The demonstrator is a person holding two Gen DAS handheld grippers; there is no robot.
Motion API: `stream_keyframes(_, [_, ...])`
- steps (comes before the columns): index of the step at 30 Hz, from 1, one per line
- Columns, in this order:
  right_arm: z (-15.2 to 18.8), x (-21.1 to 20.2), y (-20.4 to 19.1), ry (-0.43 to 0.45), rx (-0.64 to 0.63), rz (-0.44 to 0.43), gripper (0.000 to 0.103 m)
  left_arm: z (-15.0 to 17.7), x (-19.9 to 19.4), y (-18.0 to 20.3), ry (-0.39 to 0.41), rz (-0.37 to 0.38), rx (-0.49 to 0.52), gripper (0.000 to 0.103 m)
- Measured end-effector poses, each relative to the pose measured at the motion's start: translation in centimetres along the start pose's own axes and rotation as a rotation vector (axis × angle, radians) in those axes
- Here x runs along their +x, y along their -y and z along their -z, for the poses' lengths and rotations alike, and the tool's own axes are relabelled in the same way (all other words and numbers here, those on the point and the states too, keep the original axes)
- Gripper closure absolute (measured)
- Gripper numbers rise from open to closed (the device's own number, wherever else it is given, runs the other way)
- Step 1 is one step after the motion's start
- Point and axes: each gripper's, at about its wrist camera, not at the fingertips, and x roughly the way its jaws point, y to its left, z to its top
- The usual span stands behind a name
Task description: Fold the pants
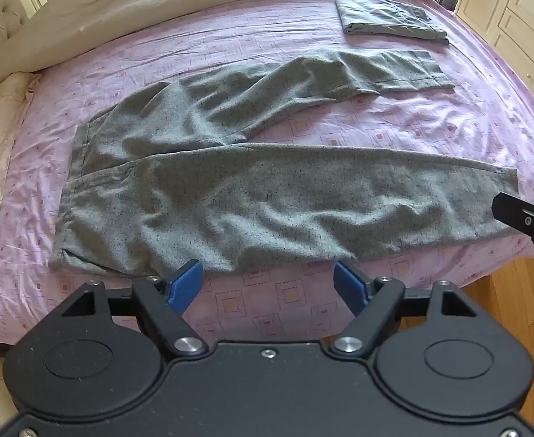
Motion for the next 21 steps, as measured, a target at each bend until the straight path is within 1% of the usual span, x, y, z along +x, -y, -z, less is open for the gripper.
stream_keyframes(3, [0.0,0.0,0.0,0.002,-0.002,0.005,0.044,0.4,-0.3,0.0,0.016,0.0,-0.002,0.026])
stream_keyframes(7, [0.1,0.1,0.0,-0.003,0.007,0.009,0.044,0.7,-0.1,0.4,0.012,-0.004,-0.009,0.026])
stream_keyframes(9, [0.2,0.1,0.0,-0.005,0.012,0.012,0.044,0.1,-0.2,0.3,0.001,-0.005,-0.009,0.026])
stream_keyframes(10, [-0.2,0.1,-1.0,-0.009,0.009,0.007,0.044,0.1,-0.2,0.3,0.001,-0.007,-0.01,0.026])
stream_keyframes(11, [-0.2,0.1,-1.2,-0.012,0.012,0.006,0.044,0.1,-0.2,0.3,-0.001,-0.004,-0.009,0.026])
stream_keyframes(21, [0.1,0.7,-0.9,-0.039,-0.001,-0.017,0.044,0.3,0.4,0.4,-0.036,0.005,-0.016,0.026])
